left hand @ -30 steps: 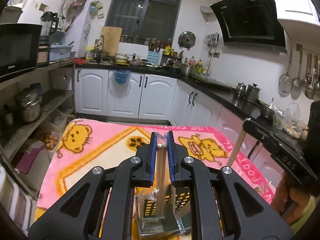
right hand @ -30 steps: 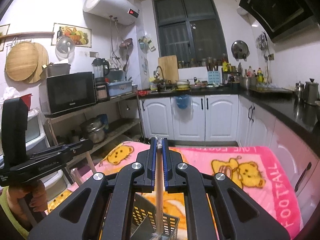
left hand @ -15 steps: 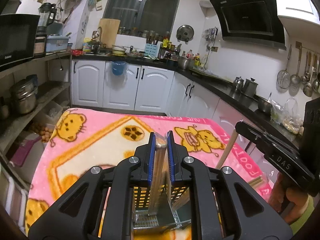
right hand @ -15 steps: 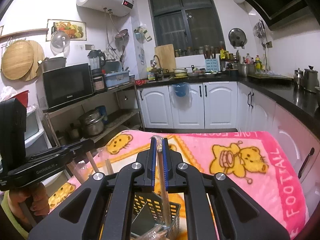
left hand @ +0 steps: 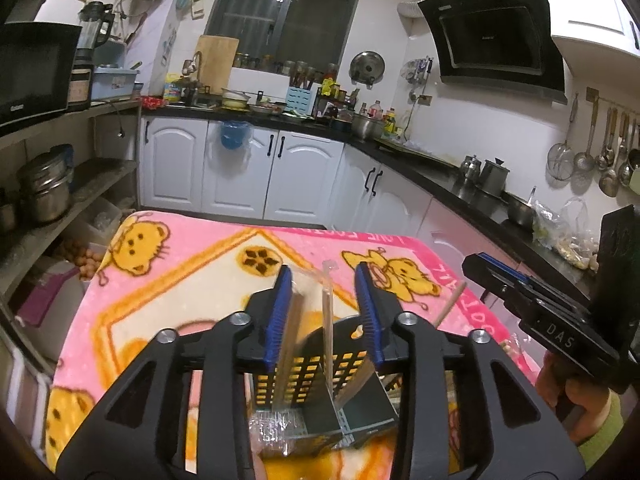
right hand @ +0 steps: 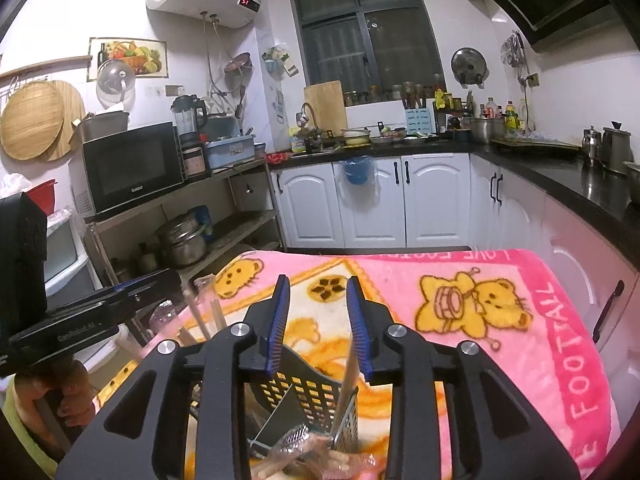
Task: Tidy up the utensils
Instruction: 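Withdraw both tools from the caddy back over the last wrapped chopsticks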
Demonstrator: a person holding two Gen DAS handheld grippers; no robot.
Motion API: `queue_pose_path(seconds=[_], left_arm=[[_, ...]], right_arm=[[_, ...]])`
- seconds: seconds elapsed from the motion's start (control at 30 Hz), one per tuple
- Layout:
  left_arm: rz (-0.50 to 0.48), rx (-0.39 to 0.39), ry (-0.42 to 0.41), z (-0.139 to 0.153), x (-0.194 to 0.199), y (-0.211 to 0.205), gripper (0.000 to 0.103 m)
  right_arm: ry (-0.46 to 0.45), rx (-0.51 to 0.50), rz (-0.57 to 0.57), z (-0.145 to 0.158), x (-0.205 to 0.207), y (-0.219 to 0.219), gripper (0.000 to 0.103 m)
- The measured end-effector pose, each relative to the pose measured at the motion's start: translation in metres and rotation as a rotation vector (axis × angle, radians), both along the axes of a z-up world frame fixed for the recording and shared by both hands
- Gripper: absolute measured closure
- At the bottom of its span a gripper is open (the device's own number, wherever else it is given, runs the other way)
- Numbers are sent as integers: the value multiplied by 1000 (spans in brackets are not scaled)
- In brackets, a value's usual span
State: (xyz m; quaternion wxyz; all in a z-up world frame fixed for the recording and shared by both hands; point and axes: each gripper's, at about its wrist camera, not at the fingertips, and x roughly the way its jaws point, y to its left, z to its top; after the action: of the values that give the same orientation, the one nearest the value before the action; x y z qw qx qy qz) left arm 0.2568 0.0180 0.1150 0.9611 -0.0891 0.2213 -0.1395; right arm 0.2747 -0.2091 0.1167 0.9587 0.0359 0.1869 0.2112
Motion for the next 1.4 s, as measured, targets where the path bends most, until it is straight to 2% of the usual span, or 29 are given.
queue_pose_path(seconds=[0.23, 0.27, 0.3, 0.43, 0.6, 0.67, 0.77, 0.93, 1.4], left_arm=[[-8, -15, 6, 0, -14, 4, 64], [-12, -18, 5, 1, -15, 4, 54], [-14, -19, 3, 2, -18, 4, 50], [-14, -17, -8, 5, -22, 5, 44], [-11, -25, -14, 9, -30, 7, 30], [-11, -31, -12, 9, -33, 8, 20], [-14, -35, -11, 9, -40, 8, 13], [-17, -37, -8, 9, -49, 8, 11], [7, -51, 14, -1, -65, 13, 11]], right_arm=[[8, -13, -7, 1, -10, -3, 63], [9, -14, -8, 2, -11, -4, 62], [11, -14, -7, 2, -12, -4, 59], [18, -6, -5, 3, -17, -6, 52], [17, -14, -5, 4, -28, -9, 45], [14, -8, -6, 5, -29, -9, 40], [8, -15, -4, 6, -36, -9, 37], [-1, -15, -3, 6, -46, -11, 28], [-11, -37, 14, 6, -67, -7, 25]])
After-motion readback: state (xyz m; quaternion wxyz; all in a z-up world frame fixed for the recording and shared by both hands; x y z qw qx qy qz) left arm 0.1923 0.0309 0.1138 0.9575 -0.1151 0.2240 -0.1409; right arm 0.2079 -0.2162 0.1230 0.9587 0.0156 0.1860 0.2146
